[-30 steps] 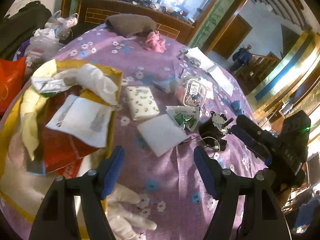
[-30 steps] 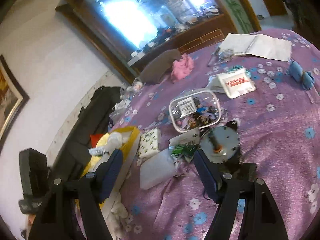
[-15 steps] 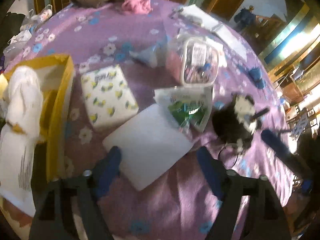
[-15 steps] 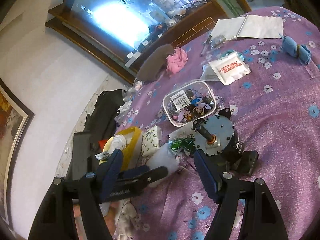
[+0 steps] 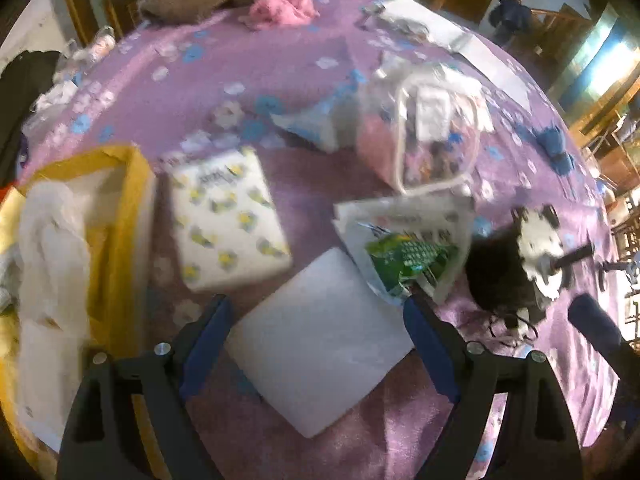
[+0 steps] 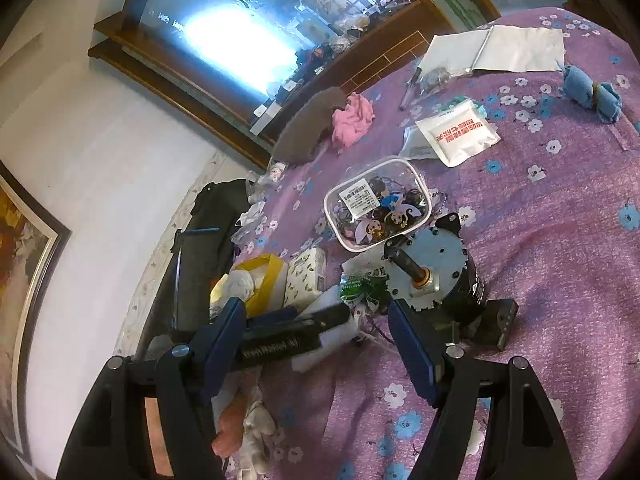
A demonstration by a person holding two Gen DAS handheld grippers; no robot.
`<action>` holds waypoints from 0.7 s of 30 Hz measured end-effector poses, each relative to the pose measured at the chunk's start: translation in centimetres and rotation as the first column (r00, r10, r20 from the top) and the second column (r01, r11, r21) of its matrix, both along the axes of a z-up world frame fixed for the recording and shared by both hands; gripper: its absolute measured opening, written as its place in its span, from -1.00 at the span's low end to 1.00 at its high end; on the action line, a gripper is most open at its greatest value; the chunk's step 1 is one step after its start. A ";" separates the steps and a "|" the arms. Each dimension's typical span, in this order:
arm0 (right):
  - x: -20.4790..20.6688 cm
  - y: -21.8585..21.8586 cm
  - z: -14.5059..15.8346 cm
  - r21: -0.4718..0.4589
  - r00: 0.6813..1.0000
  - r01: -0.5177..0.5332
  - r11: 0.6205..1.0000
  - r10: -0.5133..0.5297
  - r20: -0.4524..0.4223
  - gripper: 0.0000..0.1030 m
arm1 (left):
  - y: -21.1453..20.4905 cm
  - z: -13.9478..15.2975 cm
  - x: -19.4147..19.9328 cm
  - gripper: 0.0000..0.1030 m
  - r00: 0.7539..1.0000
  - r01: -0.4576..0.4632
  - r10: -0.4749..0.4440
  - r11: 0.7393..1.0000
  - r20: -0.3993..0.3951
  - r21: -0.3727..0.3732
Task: Organize soft objects
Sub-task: 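Move the left tool to the white foam sheet and grasp it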
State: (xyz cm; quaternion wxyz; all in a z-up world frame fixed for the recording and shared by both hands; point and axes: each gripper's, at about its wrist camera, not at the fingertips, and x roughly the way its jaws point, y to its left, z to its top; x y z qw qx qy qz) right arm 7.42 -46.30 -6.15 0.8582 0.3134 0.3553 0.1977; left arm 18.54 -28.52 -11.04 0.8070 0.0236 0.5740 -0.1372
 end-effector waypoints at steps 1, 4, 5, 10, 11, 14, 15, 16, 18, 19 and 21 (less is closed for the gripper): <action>0.0 0.0 -0.1 -0.007 1.000 0.006 1.000 -0.006 -0.004 0.51 | 0.0 0.1 -0.3 0.67 1.000 -0.007 0.007 1.000 0.013 0.001; 0.0 -0.4 -0.2 0.015 1.000 0.011 1.000 -0.010 -0.014 0.51 | 0.8 0.2 -1.9 0.67 1.000 -0.030 0.030 0.999 -0.004 -0.012; 0.0 -0.5 -0.2 0.014 1.000 0.014 1.000 -0.014 -0.013 0.51 | 1.2 0.4 -2.7 0.67 0.999 -0.032 0.032 0.999 -0.004 -0.036; -0.1 -0.5 -0.2 0.027 1.000 0.013 1.000 -0.013 -0.016 0.51 | 1.2 0.5 -4.4 0.67 0.999 0.004 -0.003 0.999 0.035 -0.033; -0.1 -0.4 -0.1 0.015 1.000 0.012 1.000 -0.012 -0.012 0.51 | 1.3 0.4 -4.4 0.67 0.999 0.002 -0.001 0.999 0.053 -0.037; -0.1 -0.1 -0.2 -0.019 1.000 0.021 1.000 -0.021 -0.009 0.51 | 2.0 -0.1 -4.0 0.66 0.998 -0.026 0.031 0.995 0.051 -0.097; 0.0 -0.1 -0.2 -0.023 1.000 0.021 1.000 -0.021 -0.011 0.51 | 2.1 -0.1 -4.1 0.63 0.998 -0.027 0.033 0.994 0.058 -0.102; 0.0 -0.1 -0.3 -0.026 1.000 0.021 0.999 -0.022 -0.012 0.51 | 2.1 -0.1 -4.4 0.60 0.997 -0.025 0.032 0.995 0.070 -0.099; -0.1 0.0 -0.3 -0.041 1.000 0.029 0.999 -0.029 -0.009 0.51 | 2.4 0.2 -5.1 0.36 0.994 -0.042 0.052 0.994 0.097 -0.099; -0.2 0.0 -0.1 -0.052 0.999 0.034 0.998 -0.034 0.000 0.51 | 2.7 0.3 -5.3 0.29 0.993 -0.049 0.060 0.993 0.105 -0.104; -0.1 0.3 0.4 -0.086 0.999 0.032 0.996 -0.032 0.001 0.51 | 3.8 0.2 -5.6 0.07 0.991 -0.069 0.084 0.987 0.103 -0.144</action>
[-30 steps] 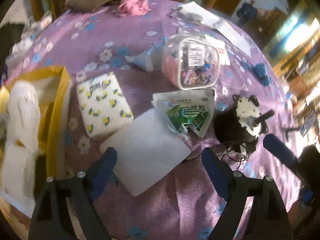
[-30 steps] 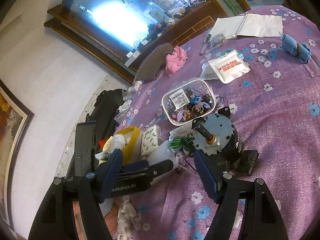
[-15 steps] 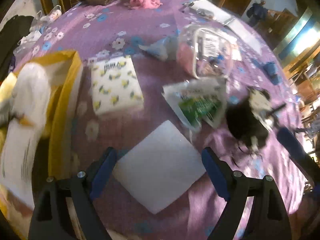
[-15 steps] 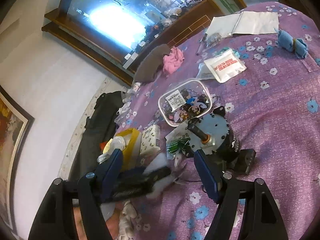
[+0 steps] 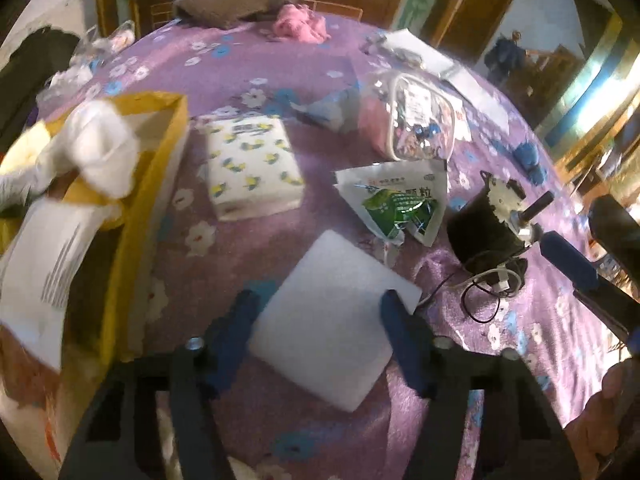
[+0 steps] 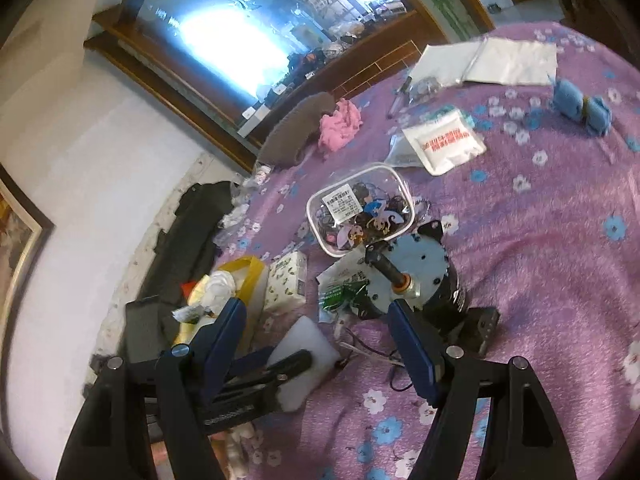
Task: Organize soft objects
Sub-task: 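Move the left tool to the white foam sheet and grasp it, then grasp the clear trinket box with right tool while left tool lifts foam sheet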
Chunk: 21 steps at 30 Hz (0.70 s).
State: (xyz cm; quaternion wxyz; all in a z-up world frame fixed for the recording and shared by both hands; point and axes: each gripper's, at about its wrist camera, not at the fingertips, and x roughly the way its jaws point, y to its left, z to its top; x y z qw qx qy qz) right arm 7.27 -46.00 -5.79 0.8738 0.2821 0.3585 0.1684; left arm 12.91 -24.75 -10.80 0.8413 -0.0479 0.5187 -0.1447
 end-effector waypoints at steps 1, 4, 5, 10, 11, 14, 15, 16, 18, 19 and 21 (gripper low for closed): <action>0.0 0.1 0.5 0.001 1.000 -0.009 1.000 0.009 0.003 0.51 | 0.5 0.0 -0.1 0.01 1.000 -0.004 0.004 1.000 -0.004 -0.018; 1.2 0.5 2.3 -0.013 0.999 -0.048 0.999 0.048 0.007 0.51 | 1.3 0.2 -0.6 -0.23 1.000 -0.010 0.010 0.998 -0.003 -0.060; 1.7 0.4 2.6 -0.004 0.998 -0.057 0.998 0.057 0.002 0.51 | 1.4 0.1 -0.9 -0.24 1.000 -0.005 0.004 0.997 -0.002 -0.079; 6.9 -0.3 4.3 -0.152 0.997 -0.071 0.986 0.064 -0.048 0.51 | 1.0 0.3 -1.4 -0.18 0.998 0.055 -0.053 0.997 0.030 -0.061; 8.4 -0.6 3.8 -0.171 0.994 -0.079 0.982 0.065 -0.086 0.51 | 0.8 0.3 -1.4 0.00 0.997 0.075 -0.073 0.995 0.034 -0.060; 12.2 -2.0 1.8 -0.144 0.976 -0.144 0.979 0.116 -0.186 0.51 | 0.2 0.4 -1.7 0.23 0.991 0.133 -0.132 0.990 0.022 -0.054; 13.2 -2.6 1.1 -0.136 0.971 -0.138 0.981 0.106 -0.215 0.51 | -0.1 0.6 -2.0 0.32 0.987 0.155 -0.154 0.987 0.044 -0.041; 14.2 -2.8 0.4 -0.125 0.961 -0.166 0.978 0.132 -0.244 0.51 | -0.2 0.7 -2.1 0.36 0.984 0.168 -0.166 0.985 0.055 -0.034; 15.5 -3.1 -0.3 -0.099 0.956 -0.196 0.975 0.168 -0.240 0.51 | -0.7 0.6 -1.9 0.40 0.982 0.182 -0.181 0.983 0.054 -0.015; 16.2 -3.2 -0.8 -0.096 0.951 -0.203 0.974 0.173 -0.257 0.51 | -0.9 0.5 -1.8 0.40 0.981 0.191 -0.190 0.982 0.046 -0.018; 17.2 -3.2 -1.3 -0.097 0.947 -0.227 0.969 0.196 -0.256 0.51 | -1.4 0.2 -1.6 0.40 0.978 0.208 -0.207 0.978 0.036 -0.003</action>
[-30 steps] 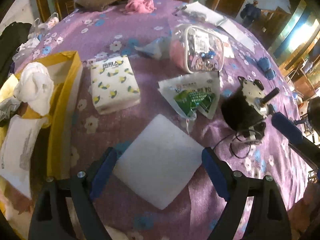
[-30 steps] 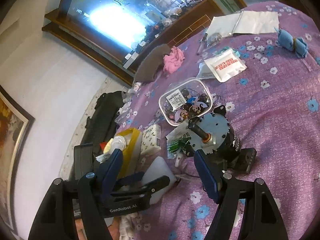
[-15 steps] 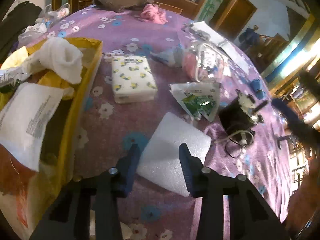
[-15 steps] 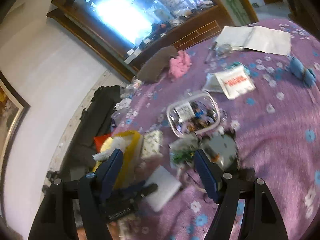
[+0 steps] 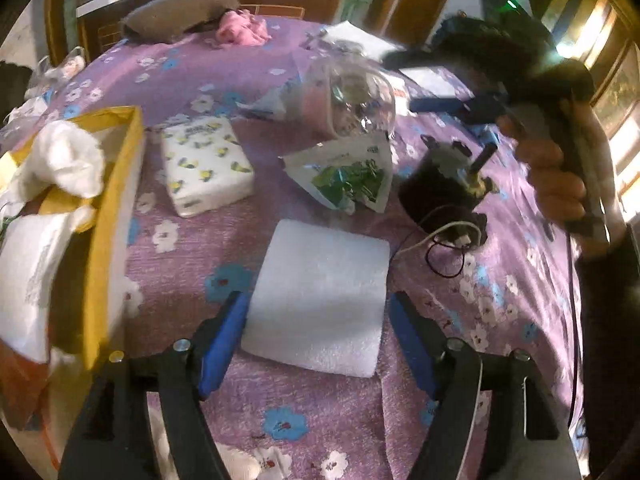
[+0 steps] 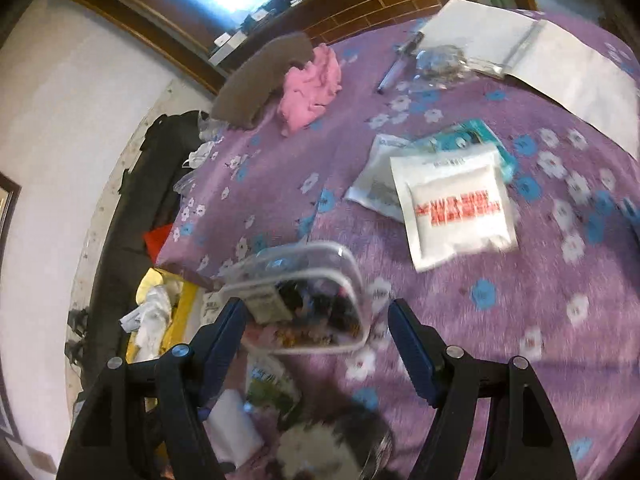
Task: Organize soft objects
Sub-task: 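Grasp the clear trinket box with right tool while left tool lifts foam sheet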
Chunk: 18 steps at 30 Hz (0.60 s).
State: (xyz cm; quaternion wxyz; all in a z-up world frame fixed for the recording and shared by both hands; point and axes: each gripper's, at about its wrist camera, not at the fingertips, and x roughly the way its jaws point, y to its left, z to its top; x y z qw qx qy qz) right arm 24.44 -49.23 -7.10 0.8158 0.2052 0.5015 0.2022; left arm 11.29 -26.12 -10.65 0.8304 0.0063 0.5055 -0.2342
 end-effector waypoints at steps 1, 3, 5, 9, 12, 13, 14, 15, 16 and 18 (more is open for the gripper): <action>0.5 0.2 -0.4 -0.001 1.000 -0.025 1.000 0.025 -0.013 0.51 | -0.3 -0.2 0.1 0.40 1.000 0.001 -0.001 1.000 -0.003 0.023; 1.0 0.5 -0.9 -0.033 0.999 -0.039 0.999 0.039 -0.013 0.51 | -0.7 -0.5 0.1 0.40 1.000 0.023 -0.024 0.999 0.004 0.048; 1.6 0.7 -1.7 -0.038 0.998 -0.059 0.998 0.058 -0.015 0.51 | -1.0 -0.6 -0.1 0.39 0.999 0.023 -0.025 0.996 0.029 0.082; 1.8 0.7 -2.8 0.009 0.998 -0.064 0.998 0.064 -0.016 -0.02 | -0.5 -0.2 -0.3 0.35 0.999 -0.009 0.007 0.997 0.040 0.073; 1.8 0.6 -3.0 0.013 0.998 -0.055 0.998 0.055 -0.014 -0.46 | 0.8 0.6 -0.4 0.34 0.998 -0.049 0.049 0.999 0.035 -0.004; 1.6 0.3 -3.0 0.022 0.999 -0.042 0.999 0.043 -0.011 -0.54 | 1.2 0.8 -0.5 0.34 0.997 -0.066 0.066 0.998 0.041 -0.017; 1.6 0.3 -3.0 0.023 0.999 -0.036 0.999 0.036 -0.009 -0.58 | 1.4 1.1 -0.5 0.34 0.996 -0.075 0.076 0.997 0.046 -0.029; 1.5 0.3 -2.9 0.029 1.000 -0.030 0.999 0.030 -0.004 -0.65 | 1.6 1.3 -0.6 0.34 0.996 -0.078 0.080 0.996 0.044 -0.047; 1.3 0.1 -2.7 0.036 1.000 -0.020 0.999 0.020 0.002 -0.77 | 1.8 1.6 -0.6 0.34 0.995 -0.085 0.088 0.994 0.041 -0.065; 0.8 -0.2 -2.3 0.045 1.000 -0.003 0.999 0.003 0.009 -0.90 | 2.0 2.1 -0.9 0.34 0.993 -0.096 0.101 0.992 0.054 -0.087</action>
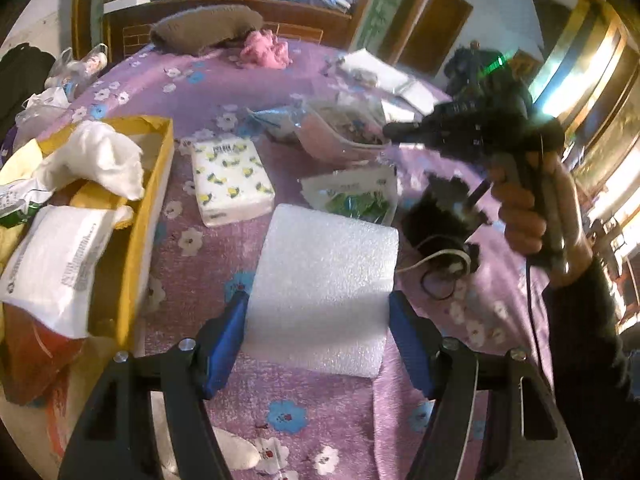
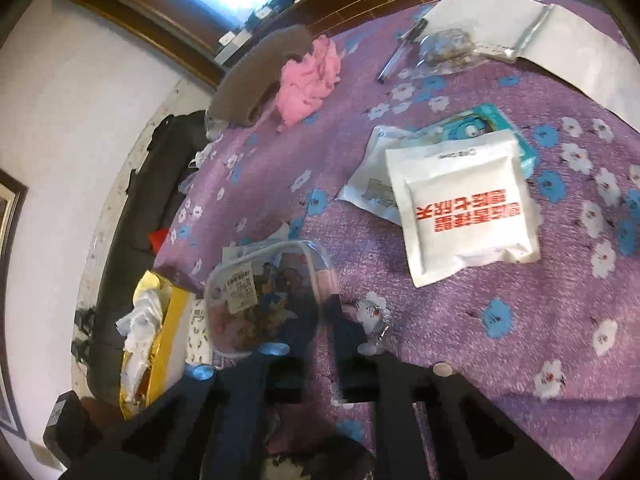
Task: Organize soft objects
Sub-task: 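Grasp the clear trinket box with right tool while left tool lifts foam sheet, then carry the foam sheet and trinket box into the box and open both tools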
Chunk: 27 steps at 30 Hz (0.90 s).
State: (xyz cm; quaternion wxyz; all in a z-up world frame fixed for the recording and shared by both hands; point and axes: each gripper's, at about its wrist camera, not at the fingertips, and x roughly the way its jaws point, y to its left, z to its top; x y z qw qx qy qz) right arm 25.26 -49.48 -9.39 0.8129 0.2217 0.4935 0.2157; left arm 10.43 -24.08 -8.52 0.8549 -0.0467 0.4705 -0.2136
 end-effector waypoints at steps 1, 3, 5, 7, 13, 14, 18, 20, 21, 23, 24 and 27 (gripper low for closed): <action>-0.4 -0.1 0.3 0.007 1.000 0.001 1.000 -0.001 0.012 -0.90 | 0.0 0.3 -0.1 0.34 1.000 -0.005 0.005 1.000 0.007 -0.003; -1.1 -0.2 0.9 0.004 1.000 0.006 1.000 -0.006 0.028 -0.90 | -0.1 0.6 -0.4 0.34 1.000 -0.009 0.010 1.000 0.014 -0.006; -1.8 -0.2 1.7 0.006 0.999 0.005 1.000 -0.005 0.048 -0.90 | -0.1 0.9 -0.5 0.34 1.000 -0.009 0.009 1.000 0.011 -0.018; -2.0 -0.6 2.0 0.038 0.998 0.018 0.999 -0.020 0.051 -0.85 | 0.0 1.2 -1.1 0.34 1.000 -0.010 0.010 1.000 0.014 -0.025; -0.4 -0.9 1.0 0.037 0.999 0.047 0.998 -0.047 -0.009 0.32 | 0.4 1.5 -1.1 0.34 1.000 -0.013 0.013 0.999 0.003 -0.051; 0.0 -0.8 0.9 0.033 0.999 0.046 0.998 -0.046 -0.009 0.41 | 0.4 1.5 -1.1 0.34 1.000 -0.009 0.009 0.998 0.000 -0.061; 2.4 0.2 -0.6 0.019 0.997 -0.015 1.000 0.017 -0.081 0.42 | 0.6 1.7 -1.0 0.34 1.000 -0.005 0.005 0.998 0.002 -0.069; 3.2 0.8 -1.4 -0.014 0.993 -0.033 0.999 0.031 -0.113 0.32 | 0.8 1.7 -1.0 0.34 1.000 -0.011 0.010 0.997 -0.005 -0.077; 3.4 1.2 -1.7 -0.012 0.991 -0.060 0.998 0.058 -0.117 0.03 | 0.9 1.8 -1.1 0.34 1.000 -0.010 0.009 0.997 -0.005 -0.080; 3.2 1.5 -1.8 -0.045 0.992 -0.063 0.997 0.057 -0.114 -0.20 | 1.2 2.0 -1.1 0.34 1.000 -0.017 0.018 0.997 0.002 -0.077; 2.8 1.5 -1.4 -0.048 0.993 -0.060 0.997 0.055 -0.101 -0.33 | 1.3 2.1 -1.2 0.34 1.000 -0.020 0.021 0.997 0.005 -0.081; 1.9 1.0 -0.7 -0.019 0.995 -0.038 0.999 0.036 -0.090 -0.60 | 1.6 2.5 -1.5 0.34 1.000 -0.027 0.028 0.996 0.009 -0.087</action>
